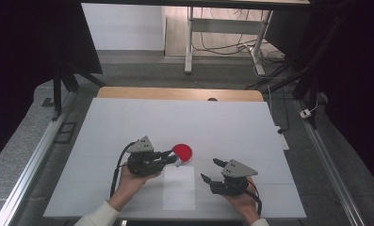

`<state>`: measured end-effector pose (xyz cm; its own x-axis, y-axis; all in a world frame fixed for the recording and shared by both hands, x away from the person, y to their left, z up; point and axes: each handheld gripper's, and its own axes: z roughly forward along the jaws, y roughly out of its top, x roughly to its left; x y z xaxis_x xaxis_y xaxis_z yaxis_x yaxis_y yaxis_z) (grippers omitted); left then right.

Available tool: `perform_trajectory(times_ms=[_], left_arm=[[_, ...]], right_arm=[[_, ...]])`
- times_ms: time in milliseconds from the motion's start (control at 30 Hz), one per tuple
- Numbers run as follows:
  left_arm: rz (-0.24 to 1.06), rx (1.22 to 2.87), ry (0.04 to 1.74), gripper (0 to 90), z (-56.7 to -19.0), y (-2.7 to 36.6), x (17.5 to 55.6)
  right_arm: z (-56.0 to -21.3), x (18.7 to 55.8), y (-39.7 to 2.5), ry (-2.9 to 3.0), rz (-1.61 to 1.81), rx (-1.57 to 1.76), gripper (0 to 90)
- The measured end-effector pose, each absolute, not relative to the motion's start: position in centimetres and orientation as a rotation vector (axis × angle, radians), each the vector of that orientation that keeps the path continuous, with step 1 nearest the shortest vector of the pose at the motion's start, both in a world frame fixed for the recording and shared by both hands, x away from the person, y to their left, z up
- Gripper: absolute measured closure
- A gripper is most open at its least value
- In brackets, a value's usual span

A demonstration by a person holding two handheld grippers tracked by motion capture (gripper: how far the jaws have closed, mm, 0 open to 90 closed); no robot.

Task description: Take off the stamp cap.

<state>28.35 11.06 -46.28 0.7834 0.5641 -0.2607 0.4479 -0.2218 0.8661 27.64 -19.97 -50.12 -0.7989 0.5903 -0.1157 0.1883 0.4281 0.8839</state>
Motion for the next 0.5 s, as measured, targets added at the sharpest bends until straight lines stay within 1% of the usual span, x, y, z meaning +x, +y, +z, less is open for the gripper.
perform_trajectory(times_ms=[500], left_arm=[[0.130,1.857,0.780,75.1,-46.4,11.0,28.3]], right_arm=[[-50.1,27.3,-17.3,2.296,1.354,0.602,31.4]])
